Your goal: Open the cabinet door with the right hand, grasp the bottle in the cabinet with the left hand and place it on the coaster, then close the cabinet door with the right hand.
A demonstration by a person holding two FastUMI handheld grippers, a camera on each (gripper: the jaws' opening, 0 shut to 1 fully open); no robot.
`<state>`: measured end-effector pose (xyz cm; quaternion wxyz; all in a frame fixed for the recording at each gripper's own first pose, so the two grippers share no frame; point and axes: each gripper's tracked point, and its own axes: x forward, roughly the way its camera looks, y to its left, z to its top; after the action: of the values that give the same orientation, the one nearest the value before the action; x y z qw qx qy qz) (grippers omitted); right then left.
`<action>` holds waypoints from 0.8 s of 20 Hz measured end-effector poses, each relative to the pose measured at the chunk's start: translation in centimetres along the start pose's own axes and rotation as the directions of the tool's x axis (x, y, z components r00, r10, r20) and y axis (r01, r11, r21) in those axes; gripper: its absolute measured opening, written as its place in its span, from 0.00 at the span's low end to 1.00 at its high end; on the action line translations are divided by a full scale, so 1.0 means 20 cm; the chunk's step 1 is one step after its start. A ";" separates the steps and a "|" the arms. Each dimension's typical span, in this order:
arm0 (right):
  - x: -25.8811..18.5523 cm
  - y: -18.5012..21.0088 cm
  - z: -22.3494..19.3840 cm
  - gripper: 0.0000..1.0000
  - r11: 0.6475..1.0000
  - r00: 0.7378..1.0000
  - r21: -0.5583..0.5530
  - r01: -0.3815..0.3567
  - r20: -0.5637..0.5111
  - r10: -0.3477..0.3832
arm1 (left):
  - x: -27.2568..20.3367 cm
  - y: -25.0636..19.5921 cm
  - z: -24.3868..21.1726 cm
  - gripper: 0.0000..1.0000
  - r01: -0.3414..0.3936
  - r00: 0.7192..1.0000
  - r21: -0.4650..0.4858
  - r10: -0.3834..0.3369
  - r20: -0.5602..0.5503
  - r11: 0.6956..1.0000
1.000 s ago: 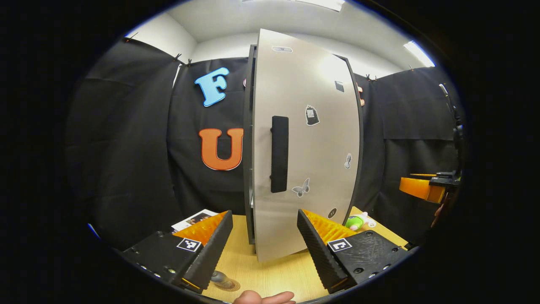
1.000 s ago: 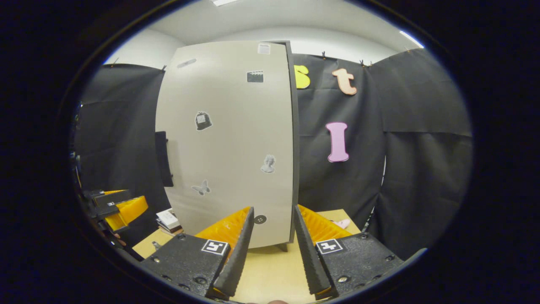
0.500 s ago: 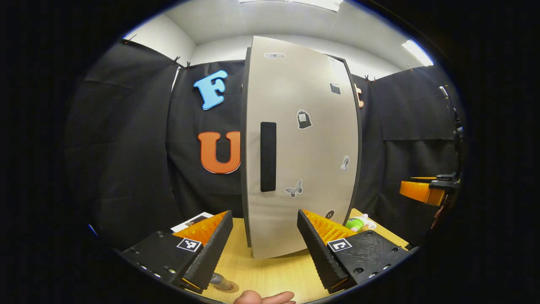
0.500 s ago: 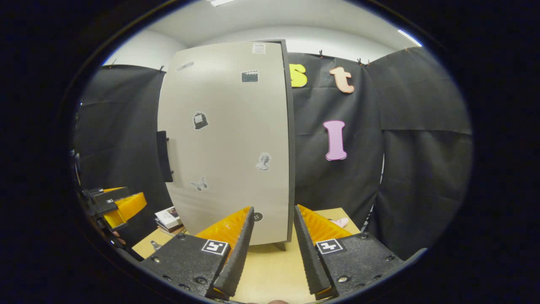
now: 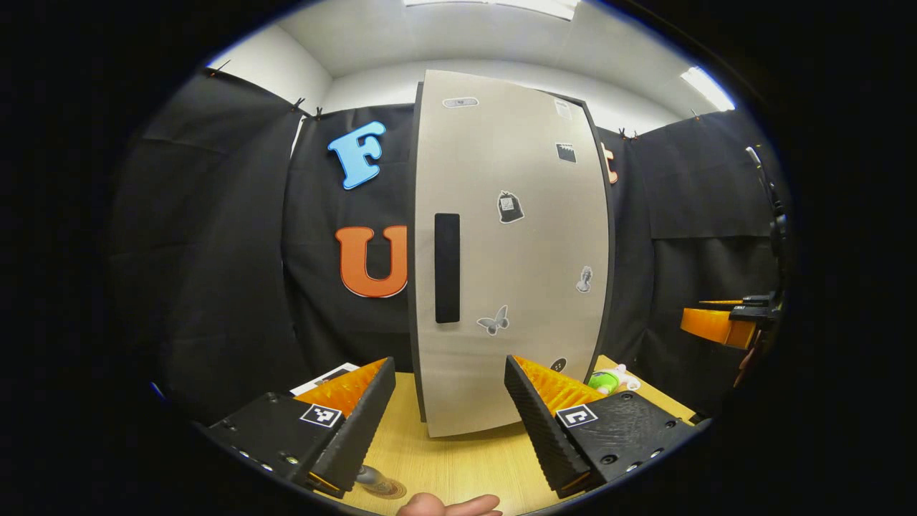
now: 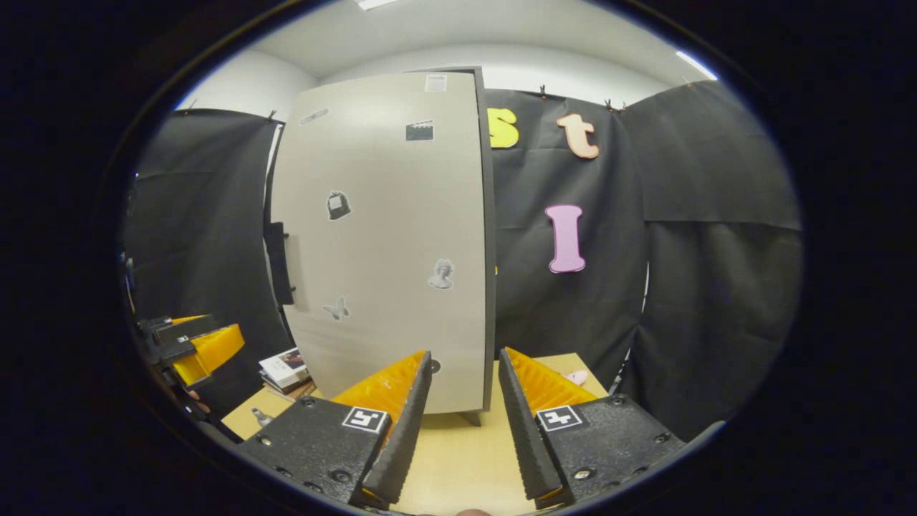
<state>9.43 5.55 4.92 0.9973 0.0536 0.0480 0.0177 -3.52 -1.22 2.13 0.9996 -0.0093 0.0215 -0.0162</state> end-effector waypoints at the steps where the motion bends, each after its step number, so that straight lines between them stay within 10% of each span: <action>1: 0.00 0.00 0.00 0.63 1.000 1.000 -0.002 0.000 0.000 0.000 | -0.01 0.01 0.00 0.93 -0.004 1.000 0.000 0.004 0.001 1.000; 16: -0.02 -0.03 -0.01 0.63 1.000 1.000 0.000 0.007 0.000 -0.007 | -0.02 0.04 0.02 0.93 -0.028 1.000 0.003 0.028 0.012 1.000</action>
<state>9.01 4.95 4.67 0.9973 0.0535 0.0483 0.0145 -3.96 -0.48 2.60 0.9999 -0.0075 0.0154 -0.0023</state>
